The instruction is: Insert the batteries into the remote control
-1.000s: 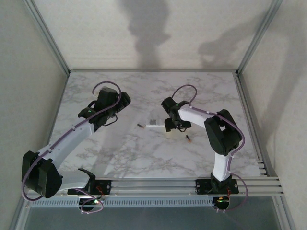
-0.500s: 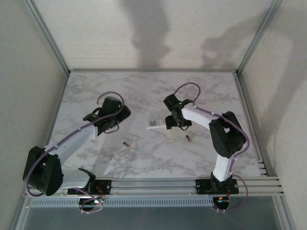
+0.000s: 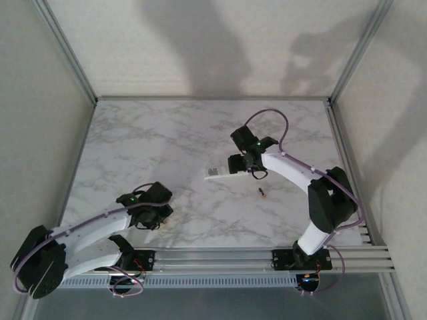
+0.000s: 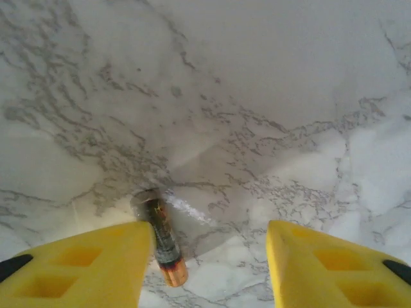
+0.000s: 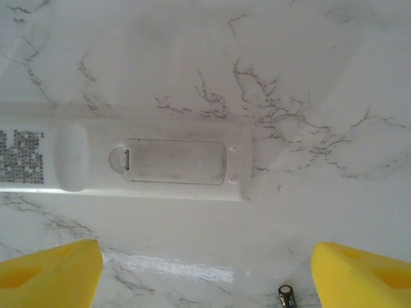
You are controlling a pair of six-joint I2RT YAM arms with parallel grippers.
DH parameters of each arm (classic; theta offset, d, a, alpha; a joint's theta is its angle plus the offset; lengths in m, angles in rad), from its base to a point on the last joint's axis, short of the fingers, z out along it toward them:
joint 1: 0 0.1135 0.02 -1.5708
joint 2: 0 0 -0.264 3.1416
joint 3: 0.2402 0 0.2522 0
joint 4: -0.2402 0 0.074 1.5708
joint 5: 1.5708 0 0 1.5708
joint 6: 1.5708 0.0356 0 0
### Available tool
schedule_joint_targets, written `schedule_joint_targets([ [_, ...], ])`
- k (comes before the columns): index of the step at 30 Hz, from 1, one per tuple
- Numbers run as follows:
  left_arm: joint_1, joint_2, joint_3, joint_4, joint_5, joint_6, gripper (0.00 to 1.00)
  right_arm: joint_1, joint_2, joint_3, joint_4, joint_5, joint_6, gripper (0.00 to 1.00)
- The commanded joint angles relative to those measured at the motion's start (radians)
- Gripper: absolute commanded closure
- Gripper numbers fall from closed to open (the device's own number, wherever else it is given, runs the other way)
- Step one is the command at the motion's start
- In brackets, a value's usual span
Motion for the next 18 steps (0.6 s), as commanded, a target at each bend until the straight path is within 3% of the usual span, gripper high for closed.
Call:
schedule_joint_targets([
  [1, -0.016, 0.038, -0.113, 0.048, 0.02, -0.11, 0.51, 0.004, -0.04, -0.02, -0.02, 0.012, -0.024, 0.14],
  [4, -0.023, 0.036, -0.138, 0.118, 0.026, -0.129, 0.57, 0.003, -0.06, -0.025, -0.028, 0.026, -0.032, 0.14],
  [7, -0.024, 0.037, -0.118, 0.1, 0.001, -0.127, 0.49, 0.003, -0.065, -0.03, -0.036, 0.028, -0.035, 0.14],
  [18, -0.024, 0.036, -0.101, 0.103, -0.006, -0.093, 0.47, 0.003, -0.068, -0.041, -0.034, 0.015, -0.01, 0.14],
])
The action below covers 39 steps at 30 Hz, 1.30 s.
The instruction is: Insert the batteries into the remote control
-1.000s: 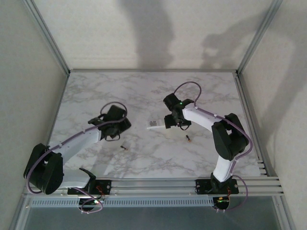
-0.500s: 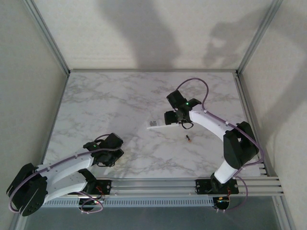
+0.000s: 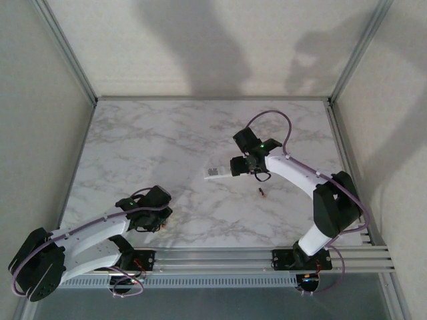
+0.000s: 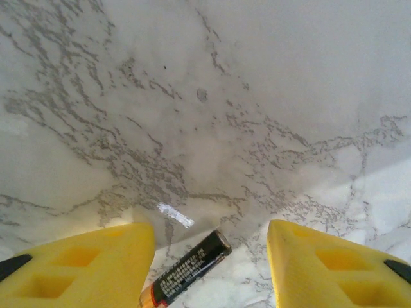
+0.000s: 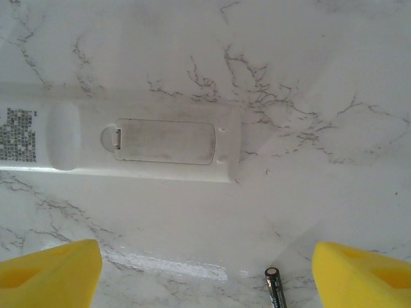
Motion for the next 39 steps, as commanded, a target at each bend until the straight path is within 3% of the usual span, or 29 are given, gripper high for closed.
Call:
schedule_joint_targets([
  [1, -0.013, 0.045, -0.06, 0.054, 0.011, -0.014, 0.47, 0.003, -0.027, -0.008, -0.019, 0.008, 0.012, 0.14],
  [8, -0.009, 0.031, 0.017, -0.02, -0.045, 0.037, 0.42, 0.003, -0.039, -0.02, -0.016, -0.002, 0.029, 0.14],
  [13, -0.006, 0.027, 0.091, -0.058, -0.098, 0.116, 0.33, 0.004, -0.046, -0.017, -0.018, -0.026, 0.065, 0.14],
  [22, 0.0, 0.047, 0.301, -0.004, -0.22, 0.382, 0.0, -0.014, -0.005, 0.017, -0.002, -0.109, 0.109, 0.23],
  [27, 0.002, 0.065, 0.386, 0.11, -0.268, 0.491, 0.0, -0.031, 0.067, 0.075, -0.016, -0.136, 0.098, 0.25],
  [39, 0.059, 0.188, 0.429, 0.24, -0.157, 0.56, 0.0, -0.05, 0.228, 0.202, -0.063, -0.136, 0.049, 0.25],
])
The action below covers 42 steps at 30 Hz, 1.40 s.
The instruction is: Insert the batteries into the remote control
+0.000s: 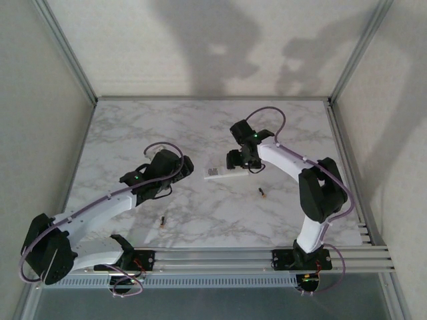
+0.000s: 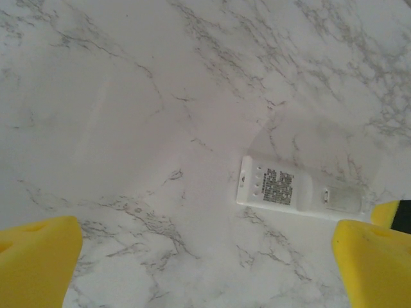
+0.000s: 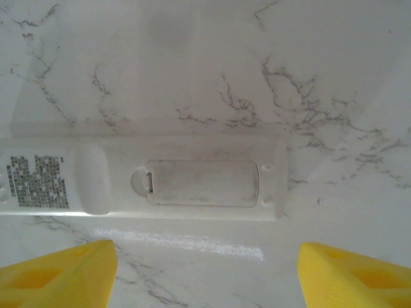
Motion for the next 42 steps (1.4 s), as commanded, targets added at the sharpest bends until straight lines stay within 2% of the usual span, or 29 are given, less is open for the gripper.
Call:
schedule_joint_targets([
  [1, 0.016, 0.024, 0.037, 0.039, 0.037, 0.037, 0.0, -0.004, 0.057, 0.053, -0.039, -0.008, -0.027, 0.25],
  [17, 0.035, 0.038, 0.024, 0.043, 0.058, 0.021, 0.0, 0.012, 0.178, 0.142, -0.089, 0.027, -0.114, 0.24],
  [42, 0.042, 0.022, -0.001, 0.043, 0.058, 0.009, 0.01, 0.02, 0.237, 0.183, -0.114, 0.063, -0.104, 0.18],
])
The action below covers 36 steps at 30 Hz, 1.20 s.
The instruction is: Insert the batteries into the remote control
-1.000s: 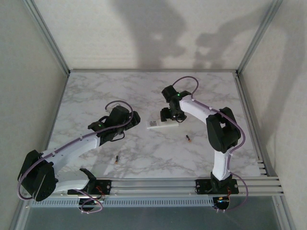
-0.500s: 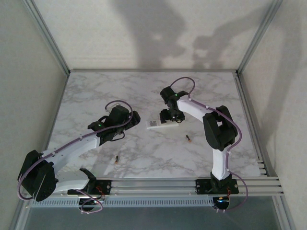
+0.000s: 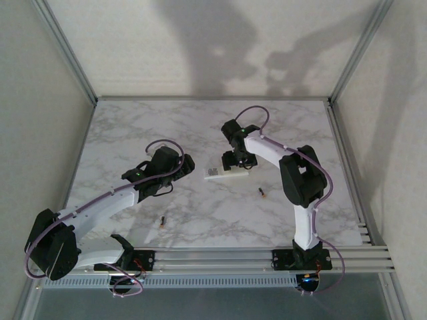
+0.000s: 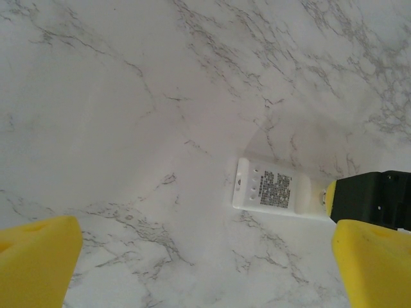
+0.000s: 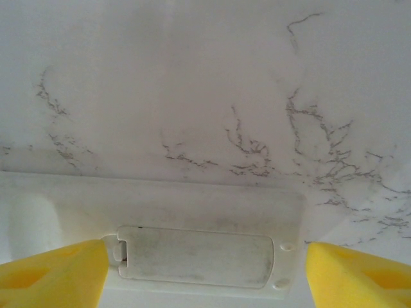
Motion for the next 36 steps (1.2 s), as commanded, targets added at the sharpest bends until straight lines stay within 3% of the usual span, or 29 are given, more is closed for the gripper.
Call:
schedule_joint_targets([
  [1, 0.011, -0.013, -0.01, 0.011, 0.004, -0.007, 0.01, 0.01, 0.022, 0.018, -0.024, 0.008, 0.002, 0.18],
  [12, 0.017, -0.013, -0.014, 0.012, 0.009, -0.007, 0.0, 0.01, 0.039, 0.01, -0.018, 0.009, 0.005, 0.17],
  [23, 0.017, 0.017, -0.013, 0.047, 0.055, 0.003, 0.0, 0.005, 0.021, -0.017, 0.007, -0.011, 0.018, 0.25],
  [36, 0.017, 0.108, 0.005, 0.092, 0.105, 0.014, 0.01, -0.027, -0.074, -0.041, 0.045, -0.133, 0.033, 0.24],
])
